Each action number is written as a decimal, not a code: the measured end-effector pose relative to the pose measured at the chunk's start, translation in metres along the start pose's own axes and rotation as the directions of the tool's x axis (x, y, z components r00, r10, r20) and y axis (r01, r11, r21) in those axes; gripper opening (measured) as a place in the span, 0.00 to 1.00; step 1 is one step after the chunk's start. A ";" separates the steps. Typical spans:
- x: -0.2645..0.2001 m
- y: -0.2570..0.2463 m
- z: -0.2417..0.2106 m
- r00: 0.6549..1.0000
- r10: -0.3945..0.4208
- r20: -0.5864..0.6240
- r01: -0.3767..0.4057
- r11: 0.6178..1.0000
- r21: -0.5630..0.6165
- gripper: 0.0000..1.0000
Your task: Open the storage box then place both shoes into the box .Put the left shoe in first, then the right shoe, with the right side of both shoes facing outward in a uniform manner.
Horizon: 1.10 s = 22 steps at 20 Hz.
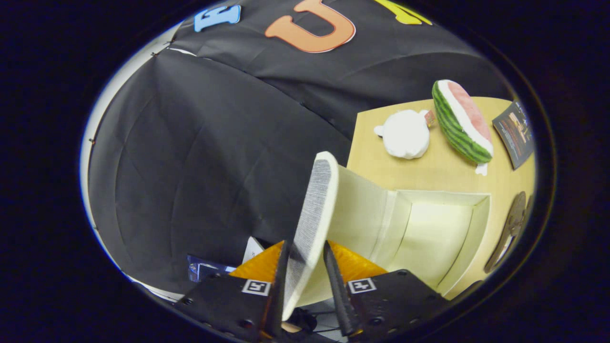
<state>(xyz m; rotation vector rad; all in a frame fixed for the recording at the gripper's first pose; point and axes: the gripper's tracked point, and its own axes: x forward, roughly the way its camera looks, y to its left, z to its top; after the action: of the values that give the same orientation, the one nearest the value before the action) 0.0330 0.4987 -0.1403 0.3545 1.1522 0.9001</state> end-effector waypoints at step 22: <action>-0.150 -0.310 -0.040 0.915 -0.403 0.002 0.400 0.910 0.108 0.96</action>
<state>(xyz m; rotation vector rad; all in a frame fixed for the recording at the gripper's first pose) 0.1122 0.1856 -0.2670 0.2007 1.1970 0.4722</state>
